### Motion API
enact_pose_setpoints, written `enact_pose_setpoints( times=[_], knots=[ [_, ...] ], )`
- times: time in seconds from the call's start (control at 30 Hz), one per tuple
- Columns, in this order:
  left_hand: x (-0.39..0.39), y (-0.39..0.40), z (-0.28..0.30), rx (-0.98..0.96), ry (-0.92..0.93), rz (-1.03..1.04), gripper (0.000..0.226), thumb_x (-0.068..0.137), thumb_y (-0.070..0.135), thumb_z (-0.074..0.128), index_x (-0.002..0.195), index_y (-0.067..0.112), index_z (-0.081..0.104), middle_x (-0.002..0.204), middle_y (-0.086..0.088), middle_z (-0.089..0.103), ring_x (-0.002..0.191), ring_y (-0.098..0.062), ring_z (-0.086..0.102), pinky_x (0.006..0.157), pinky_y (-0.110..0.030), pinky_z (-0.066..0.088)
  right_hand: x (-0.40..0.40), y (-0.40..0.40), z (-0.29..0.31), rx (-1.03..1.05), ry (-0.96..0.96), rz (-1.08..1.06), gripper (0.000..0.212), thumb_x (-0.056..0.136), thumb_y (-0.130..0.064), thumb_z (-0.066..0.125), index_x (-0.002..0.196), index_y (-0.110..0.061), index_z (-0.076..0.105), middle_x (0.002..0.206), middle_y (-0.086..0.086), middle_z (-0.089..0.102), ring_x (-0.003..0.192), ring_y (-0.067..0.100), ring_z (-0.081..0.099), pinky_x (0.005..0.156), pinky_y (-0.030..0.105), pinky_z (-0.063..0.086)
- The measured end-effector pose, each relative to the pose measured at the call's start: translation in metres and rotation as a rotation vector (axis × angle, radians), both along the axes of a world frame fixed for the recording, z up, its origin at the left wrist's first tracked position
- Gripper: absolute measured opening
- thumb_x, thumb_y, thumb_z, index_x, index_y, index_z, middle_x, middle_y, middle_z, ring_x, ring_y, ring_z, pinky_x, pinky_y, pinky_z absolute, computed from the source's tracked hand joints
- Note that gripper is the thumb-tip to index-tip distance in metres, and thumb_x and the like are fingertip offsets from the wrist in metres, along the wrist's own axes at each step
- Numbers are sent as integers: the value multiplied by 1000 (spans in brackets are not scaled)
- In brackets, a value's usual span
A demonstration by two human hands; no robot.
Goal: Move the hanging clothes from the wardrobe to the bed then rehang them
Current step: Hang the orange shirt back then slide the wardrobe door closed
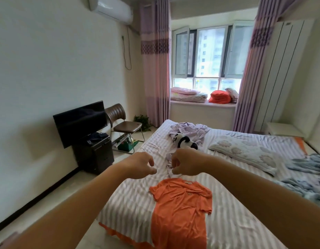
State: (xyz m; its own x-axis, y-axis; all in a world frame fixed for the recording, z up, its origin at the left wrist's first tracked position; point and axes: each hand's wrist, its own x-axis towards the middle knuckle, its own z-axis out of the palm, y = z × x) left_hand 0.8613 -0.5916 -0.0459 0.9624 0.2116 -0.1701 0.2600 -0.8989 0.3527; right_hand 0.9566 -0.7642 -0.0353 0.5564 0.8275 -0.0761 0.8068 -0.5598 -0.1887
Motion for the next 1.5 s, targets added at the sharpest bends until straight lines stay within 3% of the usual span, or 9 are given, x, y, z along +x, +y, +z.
enact_pose_setpoints(
  times=[0.17,0.33,0.7,0.93,1.07,1.17,1.27,1.37,1.5],
  knots=[
    [76,-11,-23,-27,26,-24,41,91,38,64,125,15,61,123,-5,61,96,-15,58,83,-27,49,72,-17,-21,-19,-2,-70,20,87,-31,66,95,-14,72,95,2,70,86,21,65,80,40,57],
    [141,-6,-54,-33,81,-67,39,92,38,63,125,17,61,128,-4,59,108,-17,56,86,-25,44,133,-21,-52,-63,-25,-128,19,82,-32,64,90,-16,71,92,4,69,84,25,65,76,43,58],
    [313,75,-122,-50,155,-164,37,93,35,62,122,12,64,124,-4,62,105,-18,59,85,-28,48,280,28,-120,-85,33,-275,21,91,-26,61,104,-12,69,103,5,66,92,21,63,81,38,56],
    [424,140,-165,-110,190,-186,32,93,31,60,104,3,70,110,-15,68,97,-26,65,81,-36,53,373,67,-161,-85,84,-436,23,95,-30,56,113,-18,63,110,3,64,95,20,61,80,30,51],
    [472,159,-197,-151,200,-160,32,93,30,59,102,1,70,100,-11,67,95,-27,65,74,-33,51,418,73,-190,-73,140,-526,44,96,-29,55,137,-21,46,129,3,58,114,22,58,91,33,49],
    [501,167,-231,-163,245,-141,30,94,32,57,97,4,69,100,-12,68,91,-26,66,72,-33,50,449,73,-220,-77,170,-567,57,97,-27,54,148,-20,29,138,3,52,123,23,54,95,34,47],
    [530,171,-273,-158,259,-124,23,93,33,56,85,12,62,92,-14,66,81,-25,61,66,-31,43,481,67,-261,-98,196,-606,59,96,-26,55,148,-21,27,140,3,52,121,23,55,93,34,48],
    [555,168,-318,-194,264,-83,16,93,31,54,92,16,61,88,-9,63,75,-19,57,65,-32,43,513,64,-308,-142,228,-620,61,96,-24,55,149,-20,27,142,3,50,121,23,55,92,32,47],
    [592,164,-384,-301,284,7,29,92,31,54,106,7,65,103,-12,67,97,-28,63,68,-31,40,553,64,-372,-171,291,-620,54,96,-24,52,147,-21,34,139,2,53,121,22,55,95,33,47]
  ],
)
